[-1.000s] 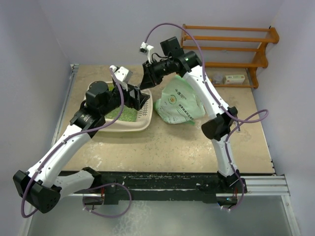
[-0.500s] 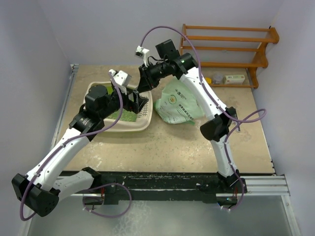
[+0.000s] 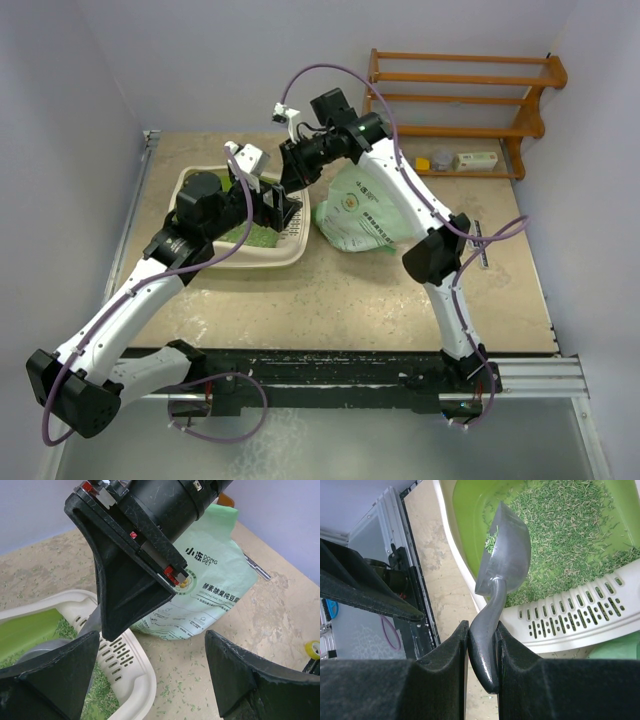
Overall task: Fill the litter box with clean litter
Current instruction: Pour the cat litter into the litter box.
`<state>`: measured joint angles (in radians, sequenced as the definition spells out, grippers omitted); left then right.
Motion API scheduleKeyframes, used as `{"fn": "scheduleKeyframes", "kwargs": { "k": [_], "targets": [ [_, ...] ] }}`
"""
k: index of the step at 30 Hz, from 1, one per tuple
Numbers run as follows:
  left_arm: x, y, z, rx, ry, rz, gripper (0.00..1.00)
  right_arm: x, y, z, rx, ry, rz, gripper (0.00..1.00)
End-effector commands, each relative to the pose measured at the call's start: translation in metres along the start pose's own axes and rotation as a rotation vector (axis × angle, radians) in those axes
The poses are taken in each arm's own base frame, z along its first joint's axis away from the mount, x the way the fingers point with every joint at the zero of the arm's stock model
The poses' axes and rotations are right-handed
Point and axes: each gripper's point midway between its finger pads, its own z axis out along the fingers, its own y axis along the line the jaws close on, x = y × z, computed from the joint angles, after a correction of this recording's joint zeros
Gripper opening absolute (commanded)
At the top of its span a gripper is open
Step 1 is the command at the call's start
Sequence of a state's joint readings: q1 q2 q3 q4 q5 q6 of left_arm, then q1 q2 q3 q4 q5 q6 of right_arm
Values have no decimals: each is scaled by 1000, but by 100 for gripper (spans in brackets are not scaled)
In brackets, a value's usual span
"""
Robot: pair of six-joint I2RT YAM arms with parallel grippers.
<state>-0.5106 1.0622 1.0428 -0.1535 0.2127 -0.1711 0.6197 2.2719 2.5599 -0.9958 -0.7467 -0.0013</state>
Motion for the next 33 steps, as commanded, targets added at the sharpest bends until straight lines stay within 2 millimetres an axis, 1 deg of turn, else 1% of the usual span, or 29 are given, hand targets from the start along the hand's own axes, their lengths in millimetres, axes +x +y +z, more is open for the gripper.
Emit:
{"fn": "scheduleKeyframes", "kwargs": {
  "k": [1, 2, 4, 5, 6, 8, 9, 10, 11, 12, 13, 14, 15, 16, 17, 18, 22, 25, 27, 29, 32, 33],
  "targets": [
    [-17, -1, -5, 2, -45, 26, 82, -9, 6, -6, -17, -33, -41, 0],
    [-16, -1, -5, 3, -49, 22, 82, -4, 4, -1, -19, -19, -29, 0],
    [-16, -2, -5, 7, -66, 15, 82, 3, -10, 13, -19, 4, -6, 0],
    [-16, -3, -6, 9, -68, 14, 82, -3, -15, 11, -13, -14, -15, 0],
    [-17, -3, -7, 8, -65, 15, 82, -12, -16, 4, -5, -42, -32, 0],
    [-19, -3, -9, 7, -58, 22, 82, -21, -7, -16, 7, -73, -50, 0],
    [-20, -3, -10, 6, -60, 27, 82, -25, -54, -30, 308, -86, -73, 0],
    [-19, -3, -10, 6, -58, 31, 82, -55, -100, -59, 594, -137, -318, 0],
    [-18, -3, -9, 7, -57, 35, 82, -60, -107, -64, 643, -151, -352, 0],
    [-18, -2, -8, 7, -57, 36, 82, -53, -115, -59, 654, -131, -352, 0],
    [-18, -2, -5, 11, -57, 38, 82, -41, -127, -47, 654, -87, -338, 0],
    [-17, -3, -3, 18, -56, 39, 82, -23, -136, -36, 636, -20, -309, 0],
    [-19, -4, -1, 26, -55, 42, 82, -15, -146, -30, 634, 15, -287, 0],
    [-18, -4, 1, 32, -43, 42, 82, -23, -153, -31, 646, -8, -292, 0],
    [-18, -5, 2, 37, -34, 46, 82, -29, -155, -39, 658, -29, -294, 0],
    [-18, -5, 4, 40, -27, 49, 82, -25, -143, -48, 624, -27, -257, 0],
    [-17, -5, 6, 45, -40, 55, 82, -48, -121, -70, 625, -126, -301, 0],
    [-14, -7, 10, 59, -38, 50, 82, -53, -94, -72, 527, -139, -293, 0],
    [-14, -8, 12, 68, -39, 47, 82, -56, -79, -81, 506, -157, -293, 0],
    [-13, -8, 16, 77, -39, 46, 82, -60, -52, -86, 419, -192, -292, 0],
    [-11, -10, 21, 92, -39, 45, 83, -62, -25, -96, 349, -217, -290, 0],
    [-12, -11, 23, 100, -40, 43, 83, -63, -19, -100, 342, -223, -290, 0]
  ]
}}
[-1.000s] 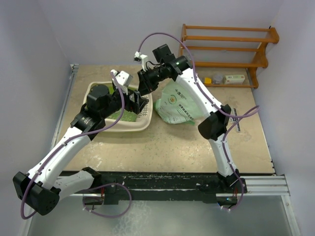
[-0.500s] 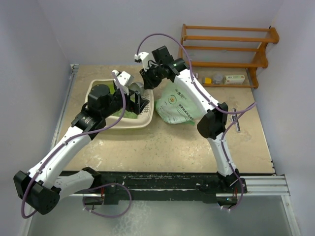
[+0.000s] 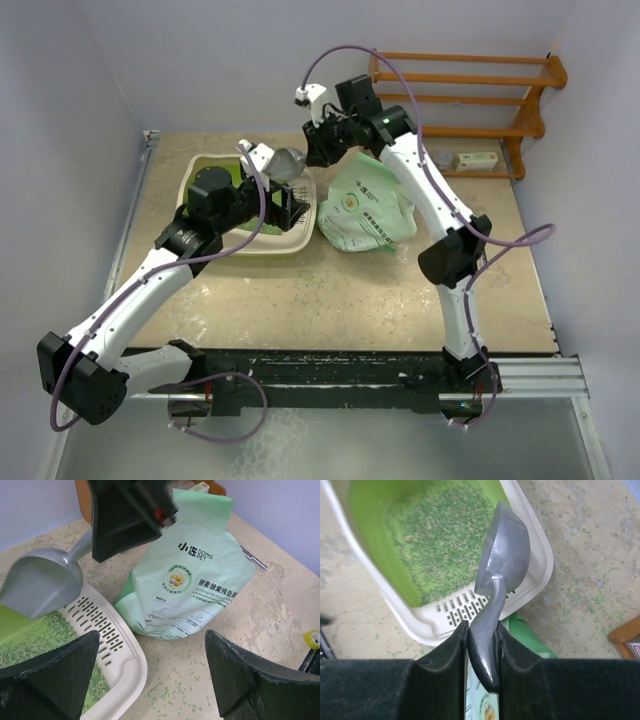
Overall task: Fill the litter box with clean litter
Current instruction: 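Pour the cat litter into the litter box, then scoop the cat litter from the cat litter bag.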
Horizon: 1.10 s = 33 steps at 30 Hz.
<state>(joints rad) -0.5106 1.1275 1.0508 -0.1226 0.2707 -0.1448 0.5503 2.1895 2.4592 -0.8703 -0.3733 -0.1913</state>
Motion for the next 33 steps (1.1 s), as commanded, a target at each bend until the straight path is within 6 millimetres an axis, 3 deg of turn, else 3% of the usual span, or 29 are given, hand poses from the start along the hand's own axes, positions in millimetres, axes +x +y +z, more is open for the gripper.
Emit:
{"fn": "scheduleKeyframes", "kwargs": {
  "k": [1, 6, 12, 20, 24, 27, 33],
  "targets": [
    [-22, -6, 8, 51, -69, 24, 83, -60, 40, -79, -81, -200, -49, 0],
    [-27, -9, 14, 75, -91, 28, 83, -66, 40, -113, -6, -230, -85, 0],
    [-41, -11, 21, 97, -105, 67, 87, -60, 7, -164, 205, -216, -157, 0],
    [-53, -18, 40, 170, -114, 100, 88, -43, -51, -279, 533, -244, -127, 0],
    [-59, -22, 53, 214, -120, 115, 88, -14, -67, -326, 670, -199, -81, 0],
    [-61, -24, 65, 251, -113, 144, 89, 21, -74, -355, 758, -129, -21, 0],
    [-55, -9, 96, 280, -70, 198, 92, 81, -64, -374, 773, -29, 112, 0]
  ]
}}
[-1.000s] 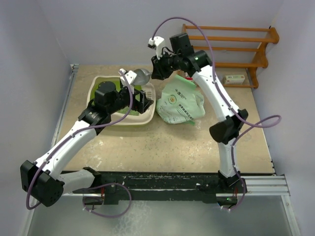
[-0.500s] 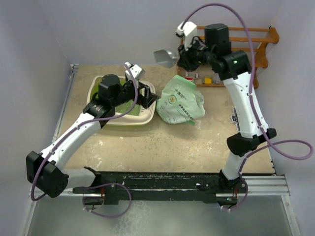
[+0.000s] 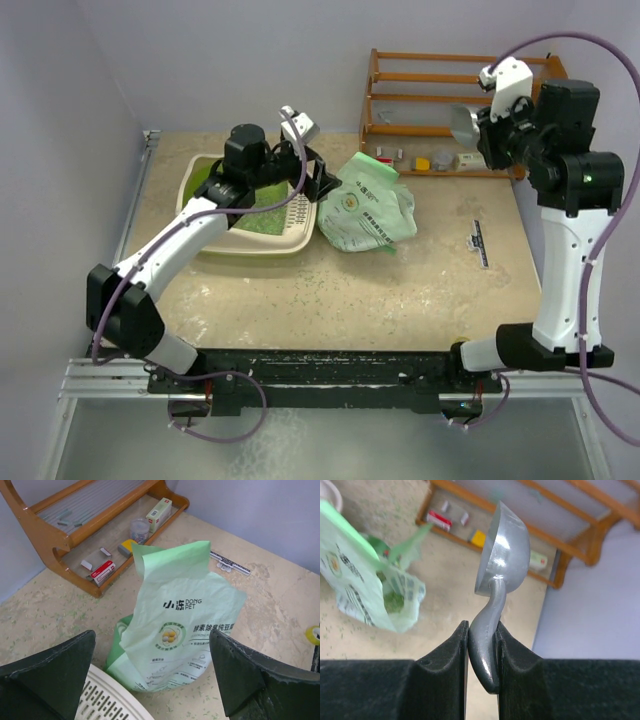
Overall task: Fill the litter box with clean litter
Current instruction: 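Scoop the cat litter from the cat litter bag.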
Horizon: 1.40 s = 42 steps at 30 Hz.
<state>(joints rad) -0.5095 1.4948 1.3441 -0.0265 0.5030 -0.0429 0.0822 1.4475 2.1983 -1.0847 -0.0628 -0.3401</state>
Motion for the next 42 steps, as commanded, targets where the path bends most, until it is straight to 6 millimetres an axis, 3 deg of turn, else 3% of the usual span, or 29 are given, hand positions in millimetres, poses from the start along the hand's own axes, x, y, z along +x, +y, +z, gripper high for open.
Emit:
{"fn": "scheduleKeyframes", "kwargs": {
  "k": [1, 5, 12, 16, 22, 28, 31, 35, 42],
  "targets": [
    [-22, 15, 16, 52, -43, 90, 93, 41, -4, -17, 12, 97, 54, 0],
    [-24, 26, 34, 98, -45, 68, 93, 71, 10, -28, -83, 179, 162, 0],
    [-21, 21, 60, 248, -36, -5, 91, 83, 34, -44, -233, 186, 361, 0],
    [-13, 11, 74, 341, 0, -62, 87, 84, 51, -43, -384, 155, 534, 0],
    [6, 5, 83, 374, 42, -81, 84, 90, 65, -40, -479, 152, 597, 0],
    [23, -6, 97, 413, 68, -104, 82, 108, 64, -15, -513, 199, 629, 0],
    [26, -8, 104, 420, 69, -124, 71, 121, 62, 0, -503, 217, 643, 0],
    [21, -10, 105, 437, 49, -142, 41, 138, 62, 14, -510, 242, 624, 0],
    [10, -15, 101, 450, 33, -157, 4, 137, 68, 24, -575, 235, 635, 0]
  ]
}}
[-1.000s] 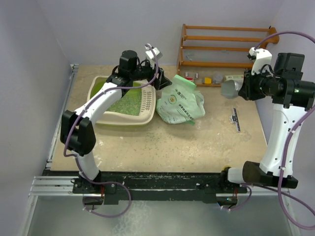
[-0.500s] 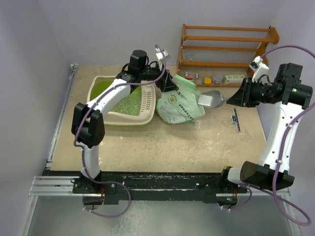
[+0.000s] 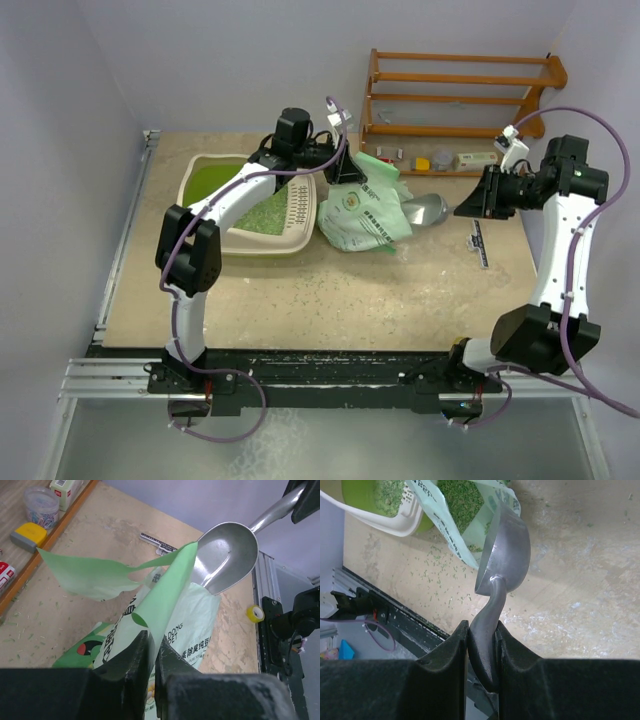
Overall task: Fill the litter box with clean litter
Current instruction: 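Scoop the cat litter from the cat litter bag.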
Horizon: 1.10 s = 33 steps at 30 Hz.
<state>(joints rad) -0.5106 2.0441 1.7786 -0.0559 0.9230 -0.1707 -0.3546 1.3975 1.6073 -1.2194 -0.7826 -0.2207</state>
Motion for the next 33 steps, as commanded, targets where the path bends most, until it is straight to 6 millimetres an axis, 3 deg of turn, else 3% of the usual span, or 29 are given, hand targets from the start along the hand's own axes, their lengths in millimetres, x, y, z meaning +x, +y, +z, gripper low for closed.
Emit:
{"fn": "scheduleKeyframes", "kwargs": {
  "k": [1, 8, 15, 19, 33],
  "targets": [
    [-45, -20, -7, 44, -88, 86, 3, -14, 15, 2, -85, -47, -81, 0],
    [-57, -34, -12, 72, -99, 87, 3, -5, 32, 38, -141, 61, -154, 0],
    [-68, -49, -26, 61, -71, 128, 3, -11, 3, 71, -82, 65, -112, 0],
    [-72, -55, -32, 43, -68, 143, 3, -19, 1, 83, -87, 71, -123, 0],
    [-62, -58, -34, 15, -43, 129, 3, -3, 28, 138, -81, 192, -231, 0]
  ]
}}
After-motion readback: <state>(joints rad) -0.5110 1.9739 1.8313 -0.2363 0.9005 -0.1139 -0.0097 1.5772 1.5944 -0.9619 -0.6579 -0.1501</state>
